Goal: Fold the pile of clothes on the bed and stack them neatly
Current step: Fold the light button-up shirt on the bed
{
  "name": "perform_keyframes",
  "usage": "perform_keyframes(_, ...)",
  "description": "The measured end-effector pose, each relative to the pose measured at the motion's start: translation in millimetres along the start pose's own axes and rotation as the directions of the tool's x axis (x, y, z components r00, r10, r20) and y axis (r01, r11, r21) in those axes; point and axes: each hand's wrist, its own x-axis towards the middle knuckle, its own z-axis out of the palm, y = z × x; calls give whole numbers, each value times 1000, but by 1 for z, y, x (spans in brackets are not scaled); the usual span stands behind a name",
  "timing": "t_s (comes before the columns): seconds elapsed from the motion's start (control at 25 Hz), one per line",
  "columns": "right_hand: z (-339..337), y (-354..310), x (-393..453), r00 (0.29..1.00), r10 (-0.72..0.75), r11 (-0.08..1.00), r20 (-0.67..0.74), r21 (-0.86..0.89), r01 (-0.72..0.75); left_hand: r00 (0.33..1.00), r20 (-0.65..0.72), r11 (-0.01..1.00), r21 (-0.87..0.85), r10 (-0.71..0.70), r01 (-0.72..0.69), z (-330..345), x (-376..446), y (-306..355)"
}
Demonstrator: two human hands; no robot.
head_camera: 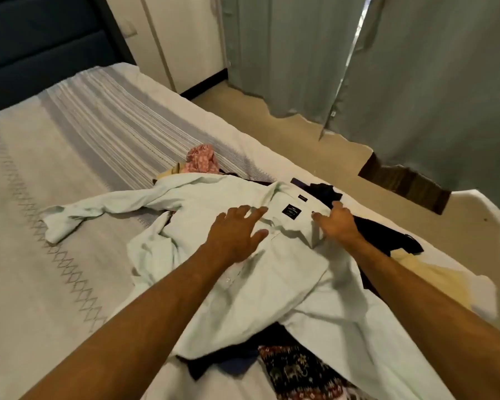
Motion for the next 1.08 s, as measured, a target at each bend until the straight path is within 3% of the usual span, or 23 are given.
perform_keyframes(0.16,-3,28,35,985,169,955,35,241,-172,989,151,998,68,-4,-7,30,63,16)
perform_keyframes(0.28,2,37,38,992,129,926,-8,358,-117,963,267,992,127,-35,1,53,74,16)
perform_keyframes(0.44,2,31,5,972,-153,983,-178,72,168,965,255,997,67,-59,44,48,59,25)
perform_keyframes(0.48,2,25,-9,939,-238,970,-247,-7,244,977,210,998,47,-47,38,42,53,26)
perform_keyframes(0.56,-6,7,-42,853,-421,899,-310,-15,438,1000,-23,1000,-24,3,-4,20,41,28)
perform_keyframes(0.68,-37,-39,-105,689,-681,708,-249,19,706,933,-318,979,-53,170,-196,-40,25,25)
perform_keyframes(0.76,-71,-67,-144,612,-760,622,-219,26,783,922,-284,963,9,262,-271,-85,16,17)
perform_keyframes(0.84,-106,-84,-186,570,-809,576,-144,-2,818,940,-152,952,86,305,-295,-125,-4,8)
perform_keyframes(0.96,-127,-89,-260,618,-786,619,-25,-40,785,928,61,928,46,368,-371,-170,-50,-7)
perform_keyframes(1.08,-128,-70,-332,755,-655,751,-28,87,654,934,-20,920,-171,356,-354,-180,-109,-15)
